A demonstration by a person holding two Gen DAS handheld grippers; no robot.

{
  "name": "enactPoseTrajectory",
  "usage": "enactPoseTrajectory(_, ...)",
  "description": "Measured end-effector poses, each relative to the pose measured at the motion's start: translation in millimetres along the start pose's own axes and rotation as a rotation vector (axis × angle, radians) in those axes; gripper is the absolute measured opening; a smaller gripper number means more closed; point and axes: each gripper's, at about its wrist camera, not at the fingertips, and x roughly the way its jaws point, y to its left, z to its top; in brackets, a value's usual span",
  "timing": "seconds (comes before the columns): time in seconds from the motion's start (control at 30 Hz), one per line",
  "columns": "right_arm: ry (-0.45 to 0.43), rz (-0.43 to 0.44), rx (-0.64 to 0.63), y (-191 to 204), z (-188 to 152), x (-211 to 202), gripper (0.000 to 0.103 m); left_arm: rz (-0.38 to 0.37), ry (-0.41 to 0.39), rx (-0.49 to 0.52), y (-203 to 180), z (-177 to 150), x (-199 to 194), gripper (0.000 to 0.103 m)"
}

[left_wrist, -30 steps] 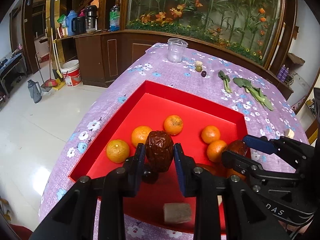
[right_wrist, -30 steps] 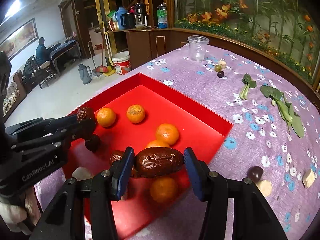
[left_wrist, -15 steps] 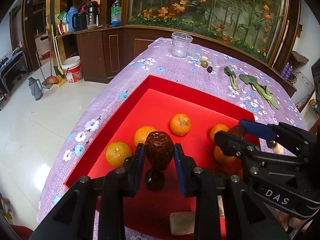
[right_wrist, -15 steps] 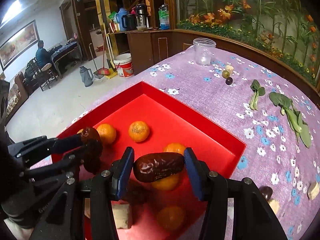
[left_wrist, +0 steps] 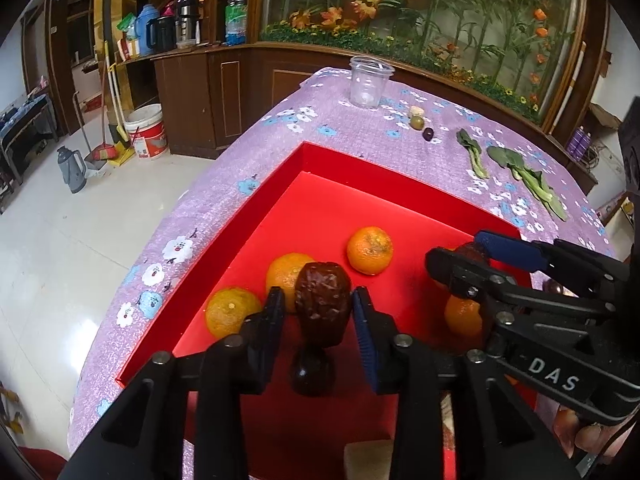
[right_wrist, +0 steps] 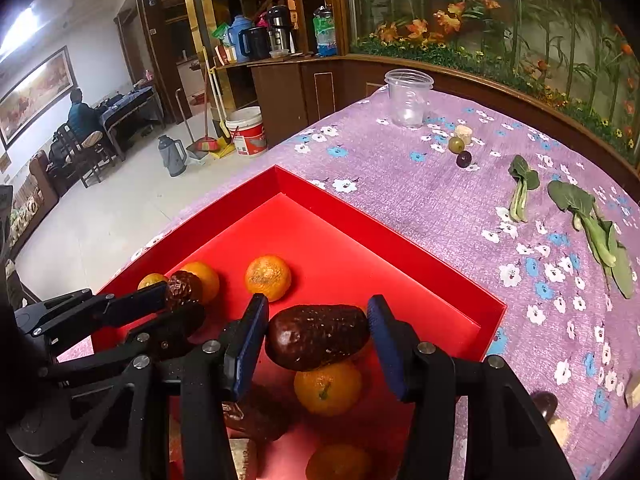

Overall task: Organize fruits
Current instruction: 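Lower both red dates into the red tray and open both tools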

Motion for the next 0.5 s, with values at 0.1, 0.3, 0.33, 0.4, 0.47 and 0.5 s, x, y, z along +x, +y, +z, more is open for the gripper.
enactPoseTrajectory(0.1,0.006,0.019,0.021,-4,1,2,0.057,0.002,0.004,-0.028,6,2,1,0.051)
enactPoseTrajectory(0.3,0.001,0.015,0.033,-8,0,-1,0.06,-0.003,0.006,-0.05,11,4,-2,0.061)
enactPoseTrajectory(0.33,-0.003,0.014,0.036,-9,1,-4,0.06,0.003,0.002,-0.047,10,4,-4,0.064)
enactPoseTrajectory(0.4,-0.011,0.015,0.041,-10,1,-8,0.06,0.023,-0.015,-0.039,9,4,-10,0.07)
enactPoseTrajectory(0.47,-0.023,0.016,0.049,-12,1,-15,0.062,0.03,-0.031,-0.034,7,5,-17,0.073)
enactPoseTrajectory(0.5,-0.032,0.015,0.052,-12,1,-19,0.062,0.03,-0.037,-0.032,6,5,-20,0.074)
